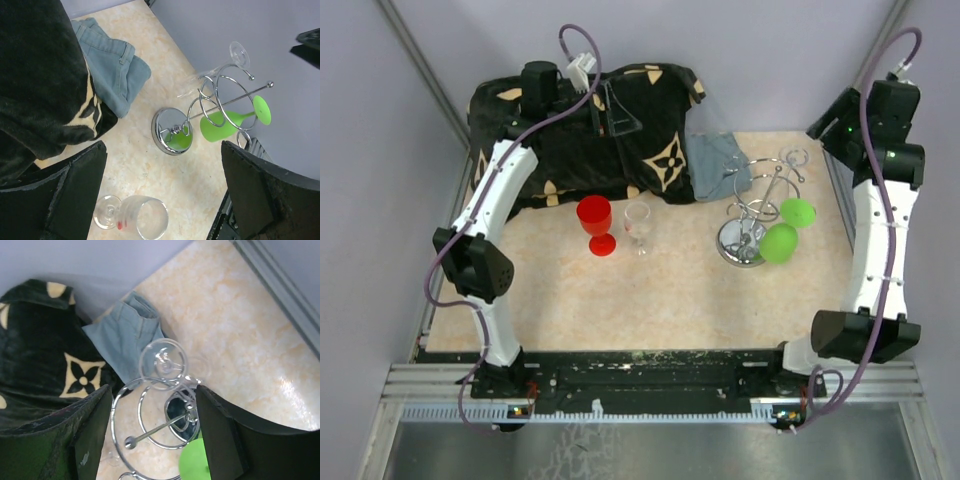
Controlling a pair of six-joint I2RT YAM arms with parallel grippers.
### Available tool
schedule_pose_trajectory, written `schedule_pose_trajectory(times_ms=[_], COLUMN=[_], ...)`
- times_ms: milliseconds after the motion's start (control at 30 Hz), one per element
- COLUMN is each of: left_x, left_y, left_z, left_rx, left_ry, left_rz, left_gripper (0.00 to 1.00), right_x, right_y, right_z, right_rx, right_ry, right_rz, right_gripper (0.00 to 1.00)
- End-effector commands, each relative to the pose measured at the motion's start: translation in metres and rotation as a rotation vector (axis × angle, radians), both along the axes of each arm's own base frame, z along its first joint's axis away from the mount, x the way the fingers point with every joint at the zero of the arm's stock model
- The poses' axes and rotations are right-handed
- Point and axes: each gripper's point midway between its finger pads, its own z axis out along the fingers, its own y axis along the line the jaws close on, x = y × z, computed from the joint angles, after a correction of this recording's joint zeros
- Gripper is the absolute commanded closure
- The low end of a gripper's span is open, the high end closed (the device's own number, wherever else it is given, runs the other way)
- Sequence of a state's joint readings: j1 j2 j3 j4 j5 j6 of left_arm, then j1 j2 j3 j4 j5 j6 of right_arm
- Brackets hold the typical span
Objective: Take the wine glass off the wine glass rack
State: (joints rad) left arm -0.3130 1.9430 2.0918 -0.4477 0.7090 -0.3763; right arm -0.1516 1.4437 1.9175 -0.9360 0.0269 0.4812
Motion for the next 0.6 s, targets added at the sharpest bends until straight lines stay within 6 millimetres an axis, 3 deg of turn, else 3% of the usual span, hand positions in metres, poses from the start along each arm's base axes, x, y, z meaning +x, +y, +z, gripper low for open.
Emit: schedule_pose_trajectory(times_ms=[0, 167, 367, 567], left_x=[-0.007, -0.017, -0.026, -0.032], left_y=[-0.007, -0.008, -0.005, -0.003], left_z=[0.005, -0.001, -0.008, -0.009], left_rx=[-0.030, -0.019, -0.004, 0.011], left_ry=[-0.004, 0.009, 0.022, 0.017], left_rz=[-0.031, -0.044, -0.047, -0.046], left_gripper=[0.00, 0.00, 0.00, 0.00], right_x=[0.023, 0.042, 0.058, 0.048], right_y=[-0.003, -0.010, -0.019, -0.035], right_z=[-0.006, -0.026, -0.035, -0.052], right_rx=[0.147, 0.222, 0.280, 0.322], right_ry=[-0.087, -0.106, -0.165, -0.208], right_rz=[0.062, 0.080, 0.072, -0.010], right_gripper=[0.32, 0.33, 0.33, 0.33])
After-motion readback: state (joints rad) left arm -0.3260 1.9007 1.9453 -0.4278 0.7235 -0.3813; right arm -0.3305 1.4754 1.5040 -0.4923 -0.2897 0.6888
